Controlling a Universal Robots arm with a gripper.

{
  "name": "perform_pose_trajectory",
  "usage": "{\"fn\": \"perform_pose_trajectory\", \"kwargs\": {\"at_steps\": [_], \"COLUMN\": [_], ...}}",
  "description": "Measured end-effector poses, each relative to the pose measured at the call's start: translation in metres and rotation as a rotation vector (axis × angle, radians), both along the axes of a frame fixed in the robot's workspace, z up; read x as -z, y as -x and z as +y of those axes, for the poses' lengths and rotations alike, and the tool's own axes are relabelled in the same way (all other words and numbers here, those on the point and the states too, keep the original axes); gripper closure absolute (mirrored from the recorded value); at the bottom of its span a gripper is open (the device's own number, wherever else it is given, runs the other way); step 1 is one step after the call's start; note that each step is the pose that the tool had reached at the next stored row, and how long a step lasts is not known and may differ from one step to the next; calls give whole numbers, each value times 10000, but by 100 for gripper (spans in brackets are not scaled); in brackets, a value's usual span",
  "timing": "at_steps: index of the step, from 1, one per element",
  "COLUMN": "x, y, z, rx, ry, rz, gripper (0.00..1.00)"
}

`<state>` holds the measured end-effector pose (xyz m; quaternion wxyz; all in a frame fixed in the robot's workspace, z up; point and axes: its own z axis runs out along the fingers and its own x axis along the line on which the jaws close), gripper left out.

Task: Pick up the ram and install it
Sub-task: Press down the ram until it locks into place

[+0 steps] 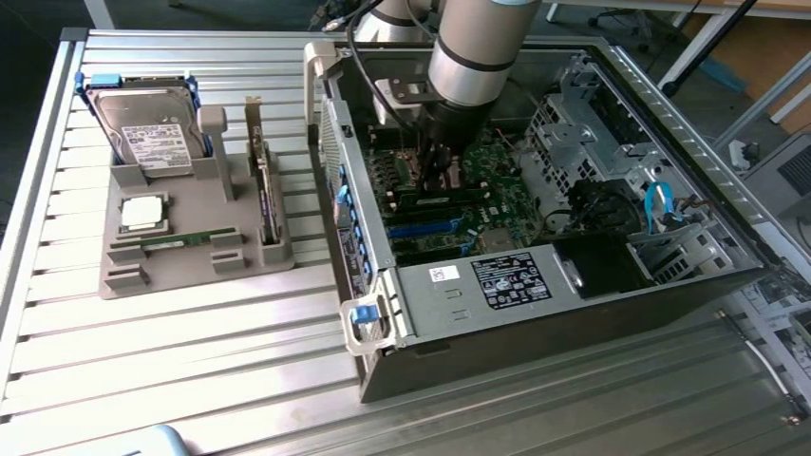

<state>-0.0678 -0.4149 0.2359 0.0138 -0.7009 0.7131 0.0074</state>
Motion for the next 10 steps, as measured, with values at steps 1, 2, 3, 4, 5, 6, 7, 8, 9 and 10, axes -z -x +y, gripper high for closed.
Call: {"fn": "perform_pose_trajectory", "kwargs": {"at_steps": [1,2,3,4,5,6,7,8,9,10], "x": [3,6,8,11,13,15,16,16,17,17], "y": [0,0,0,0,0,0,0,0,0,0], "z": [0,-1,-1,-2,-2,-3,-3,-3,-3,-3], "rx": [-1,0,0,0,0,0,0,0,0,0], "ry": [0,1,1,1,1,2,1,2,1,1], "rz": [0,0,0,1,0,1,0,1,0,0], "gripper": [89,89,89,89,89,89,89,89,89,89]}}
